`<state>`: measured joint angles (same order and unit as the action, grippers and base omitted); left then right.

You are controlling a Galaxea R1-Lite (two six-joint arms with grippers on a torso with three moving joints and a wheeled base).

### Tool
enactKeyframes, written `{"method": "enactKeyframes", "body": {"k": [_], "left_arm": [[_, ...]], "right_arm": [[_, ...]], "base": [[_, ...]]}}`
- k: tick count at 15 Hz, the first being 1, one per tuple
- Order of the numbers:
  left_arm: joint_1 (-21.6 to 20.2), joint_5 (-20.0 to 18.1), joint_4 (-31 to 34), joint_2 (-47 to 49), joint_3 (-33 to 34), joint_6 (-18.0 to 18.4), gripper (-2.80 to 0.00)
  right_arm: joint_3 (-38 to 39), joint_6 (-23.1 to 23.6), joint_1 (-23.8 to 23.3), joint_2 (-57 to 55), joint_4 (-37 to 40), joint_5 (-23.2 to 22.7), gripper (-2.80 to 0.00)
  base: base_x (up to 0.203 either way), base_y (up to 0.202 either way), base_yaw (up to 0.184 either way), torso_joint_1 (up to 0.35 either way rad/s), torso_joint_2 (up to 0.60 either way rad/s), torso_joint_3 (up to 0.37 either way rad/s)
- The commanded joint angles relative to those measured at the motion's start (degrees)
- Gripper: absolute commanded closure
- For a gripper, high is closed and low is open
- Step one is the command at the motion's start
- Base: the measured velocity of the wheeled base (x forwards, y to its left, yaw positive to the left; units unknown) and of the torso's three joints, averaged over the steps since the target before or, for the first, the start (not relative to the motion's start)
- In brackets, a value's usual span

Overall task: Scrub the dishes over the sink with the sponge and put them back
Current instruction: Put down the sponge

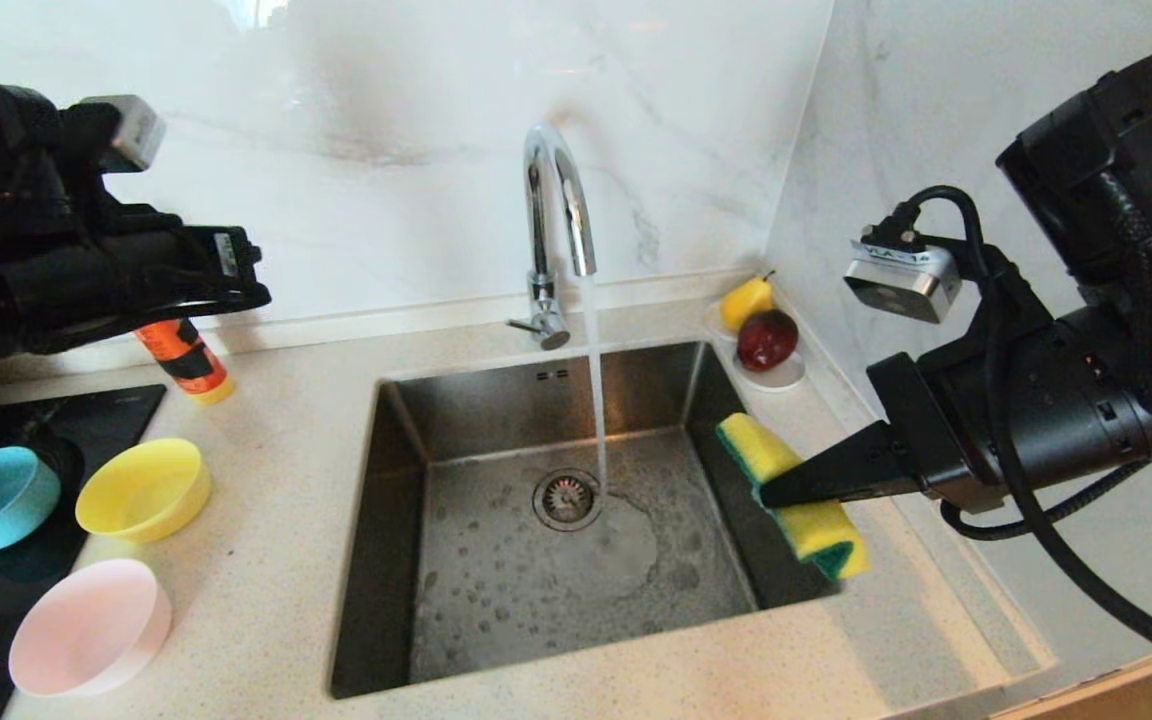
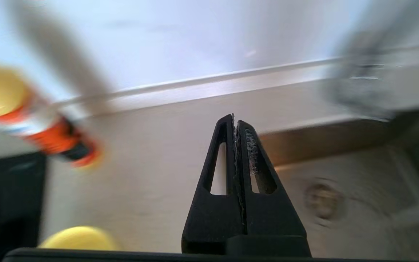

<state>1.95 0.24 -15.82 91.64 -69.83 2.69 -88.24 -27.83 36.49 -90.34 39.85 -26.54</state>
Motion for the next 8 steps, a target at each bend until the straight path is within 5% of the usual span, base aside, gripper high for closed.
{"method": "enactKeyframes", "body": {"k": [1,5,8], "left_arm": [[4.8,1.4,-0.4,-12.6,6.0,0.6,0.00],[4.0,18.4,0.7,-30.6,15.8,1.7,0.00],[3.3,24.6,4.4,-45.2,27.3,3.1,0.00]], "right_arm": [[-0.3,-0.1,0.0,-0.4,0.1,-0.2,0.00],[0.6,-0.1,0.0,-0.5,0.2,-0.2,0.00],[1.2,-0.1,0.0,0.3,0.2,-0.2,0.00]], "base": [[0.000,0.000,0.000,0.000,0.00,0.000],[0.000,0.000,0.000,0.000,0.00,0.000],[0.000,0.000,0.000,0.000,0.00,0.000]]}}
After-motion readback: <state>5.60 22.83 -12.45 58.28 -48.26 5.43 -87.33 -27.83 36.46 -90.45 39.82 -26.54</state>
